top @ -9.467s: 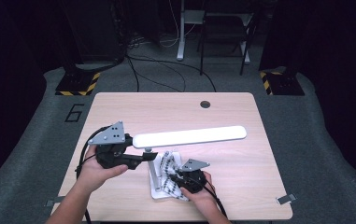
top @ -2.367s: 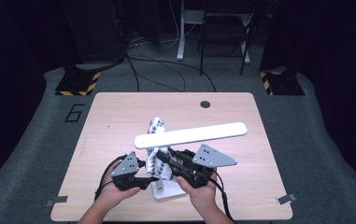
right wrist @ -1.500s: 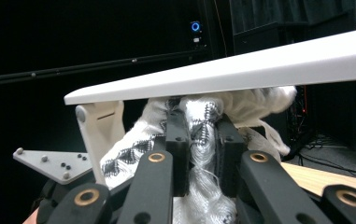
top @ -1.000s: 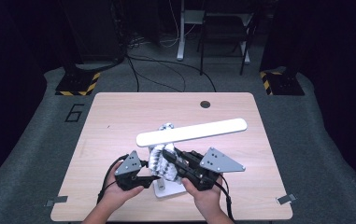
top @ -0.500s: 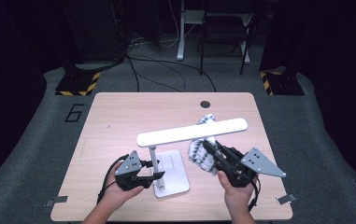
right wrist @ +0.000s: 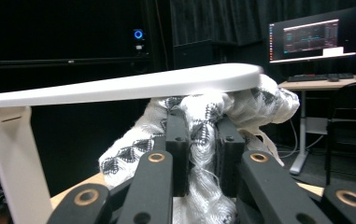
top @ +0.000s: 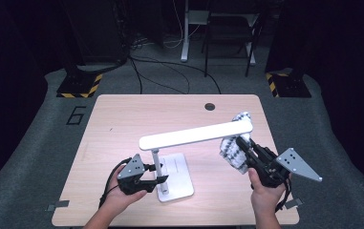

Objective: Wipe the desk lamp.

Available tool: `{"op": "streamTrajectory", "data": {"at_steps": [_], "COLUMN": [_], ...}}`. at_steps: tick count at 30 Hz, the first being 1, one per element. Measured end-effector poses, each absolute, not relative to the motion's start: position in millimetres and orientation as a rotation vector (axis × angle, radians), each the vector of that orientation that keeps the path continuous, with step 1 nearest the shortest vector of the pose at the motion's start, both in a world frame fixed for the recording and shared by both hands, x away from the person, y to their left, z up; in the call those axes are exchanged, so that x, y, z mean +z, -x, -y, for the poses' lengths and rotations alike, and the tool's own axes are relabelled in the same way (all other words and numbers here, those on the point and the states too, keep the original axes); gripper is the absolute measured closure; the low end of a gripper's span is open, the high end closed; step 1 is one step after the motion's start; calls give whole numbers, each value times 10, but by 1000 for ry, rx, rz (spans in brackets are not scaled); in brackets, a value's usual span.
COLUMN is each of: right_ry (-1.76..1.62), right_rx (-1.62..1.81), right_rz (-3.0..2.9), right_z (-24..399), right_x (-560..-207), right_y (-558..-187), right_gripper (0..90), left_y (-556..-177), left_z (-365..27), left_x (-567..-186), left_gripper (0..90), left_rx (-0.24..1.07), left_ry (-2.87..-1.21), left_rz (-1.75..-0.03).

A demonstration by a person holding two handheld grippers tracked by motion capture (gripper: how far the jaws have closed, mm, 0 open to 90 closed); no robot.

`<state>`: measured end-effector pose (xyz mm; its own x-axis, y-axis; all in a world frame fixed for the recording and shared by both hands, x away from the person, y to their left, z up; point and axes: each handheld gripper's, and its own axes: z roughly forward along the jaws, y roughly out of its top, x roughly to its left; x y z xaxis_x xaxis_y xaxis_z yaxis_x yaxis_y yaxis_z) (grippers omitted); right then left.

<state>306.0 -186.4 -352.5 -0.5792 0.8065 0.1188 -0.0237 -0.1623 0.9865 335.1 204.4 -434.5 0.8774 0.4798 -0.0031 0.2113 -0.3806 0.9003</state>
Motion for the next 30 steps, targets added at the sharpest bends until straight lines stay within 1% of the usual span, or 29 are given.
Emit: {"op": "streamTrajectory", "data": {"at_steps": [7, 12, 16, 17, 19, 20, 22, 23, 24, 26, 30], "right_ry": [-932, -907, -832, -805, -792, -759, -746, -715, -715, -674, -648], "right_rx": [1813, 1838, 1863, 1882, 1894, 1915, 1923, 1951, 1951, 1971, 2005], "right_rz": [-1496, -1534, -1608, -1641, -1656, -1701, -1714, -1749, -1749, -1795, -1832], "right_z": [1918, 1767, 1515, 1382, 1332, 1179, 1129, 979, 979, 802, 656], "right_x": [-3560, -3529, -3512, -3520, -3524, -3534, -3536, -3532, -3532, -3517, -3509], "right_y": [-3055, -3023, -2996, -2989, -2990, -2998, -2999, -2998, -2998, -2988, -2982], "right_gripper": [796, 795, 795, 795, 795, 795, 794, 794, 794, 793, 793], "left_y": [-3351, -3359, -3365, -3362, -3359, -3362, -3367, -3368, -3369, -3372, -3366], "left_z": [-2030, -2044, -2032, -2023, -2011, -2007, -2007, -2005, -2004, -2004, -2001], "left_x": [-4342, -4335, -4349, -4348, -4349, -4348, -4348, -4349, -4350, -4352, -4360], "left_gripper": [528, 528, 528, 528, 528, 528, 528, 528, 528, 528, 528], "left_rx": [318, 310, 316, 319, 320, 323, 319, 320, 318, 318, 318], "left_ry": [-1975, -1985, -1966, -1972, -1973, -1973, -1975, -1975, -1974, -1972, -1963], "left_rz": [-509, -506, -519, -517, -514, -515, -513, -512, -512, -511, -517]}}
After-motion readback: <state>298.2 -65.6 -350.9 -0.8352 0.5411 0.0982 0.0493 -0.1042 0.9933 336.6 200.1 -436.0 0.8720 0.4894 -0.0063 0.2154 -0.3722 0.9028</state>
